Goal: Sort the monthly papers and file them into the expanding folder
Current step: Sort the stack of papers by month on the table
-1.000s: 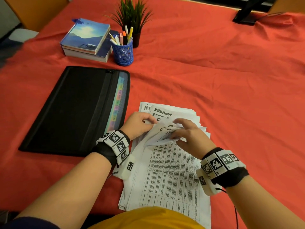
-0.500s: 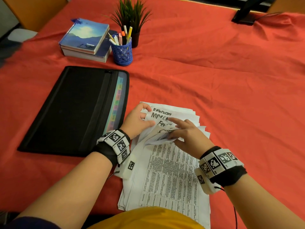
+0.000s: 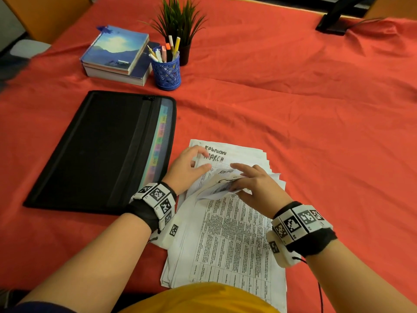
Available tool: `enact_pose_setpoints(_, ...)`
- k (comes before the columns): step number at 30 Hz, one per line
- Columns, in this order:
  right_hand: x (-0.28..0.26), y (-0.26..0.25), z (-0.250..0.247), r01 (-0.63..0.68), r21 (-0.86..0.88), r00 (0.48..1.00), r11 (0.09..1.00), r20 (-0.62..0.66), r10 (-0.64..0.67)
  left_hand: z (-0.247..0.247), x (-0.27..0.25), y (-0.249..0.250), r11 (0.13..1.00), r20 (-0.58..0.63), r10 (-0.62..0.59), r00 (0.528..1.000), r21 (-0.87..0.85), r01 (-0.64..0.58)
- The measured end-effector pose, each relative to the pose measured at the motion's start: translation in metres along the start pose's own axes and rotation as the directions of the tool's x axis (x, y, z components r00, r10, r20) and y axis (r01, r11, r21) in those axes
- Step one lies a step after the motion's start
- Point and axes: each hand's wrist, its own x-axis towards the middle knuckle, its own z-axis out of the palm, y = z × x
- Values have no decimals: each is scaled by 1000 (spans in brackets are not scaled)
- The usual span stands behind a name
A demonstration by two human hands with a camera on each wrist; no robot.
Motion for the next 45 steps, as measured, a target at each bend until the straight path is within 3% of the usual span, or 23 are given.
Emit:
enact_pose_setpoints(5, 1, 2, 1, -6, 10, 1000, 1000, 0, 6, 0, -5, -7, 994, 97, -103, 990, 32, 100)
enact_pose_setpoints(11, 2, -2, -4, 59, -43, 998, 997, -35, -60, 4, -1, -3, 977, -54, -80, 995, 191, 89)
enact_pose_setpoints(13, 3, -3, -7, 49, -53, 998, 997, -37, -51, 1, 2, -1, 981, -119, -32, 992, 186, 54)
enact_pose_setpoints(17, 4, -2, -8, 27, -59, 1000, 998, -6, -27, -18, 9, 7, 987, -269, -60, 961, 126, 96)
enact_pose_setpoints(23, 9, 1, -8, -10, -52, 998, 999, 57, 13, -69, 10, 31, 997, -535, 14, 844, 70, 27)
enact_pose_setpoints(28, 37, 6, -19, -151, -143, 941, 978, 281, 186, -123, 3, 51, 988, -642, 152, 752, 109, -107)
enact_pose_setpoints(30, 48, 5, -24, -205, -159, 908, 966, 339, 248, -143, -4, 57, 987, -672, 152, 724, 71, -141)
enact_pose_setpoints(34, 58, 3, -24, -220, -218, 882, 951, 373, 289, -181, -22, 57, 992, -743, 39, 668, -50, -113)
enact_pose_setpoints(36, 58, 3, -20, -217, -232, 889, 948, 356, 290, -191, -29, 57, 978, -736, -10, 677, -150, -148)
enact_pose_setpoints(39, 54, 5, -18, -222, -198, 916, 955, 294, 274, -194, -33, 56, 963, -683, -61, 728, -233, -138)
enact_pose_setpoints(42, 41, -3, -33, -207, -181, 932, 961, 262, 250, -182, -26, 44, 980, -660, -96, 745, -193, -44)
enact_pose_setpoints(45, 20, -14, -65, -228, -185, 906, 956, 318, 278, -164, -13, 28, 987, -624, -143, 768, -151, 61)
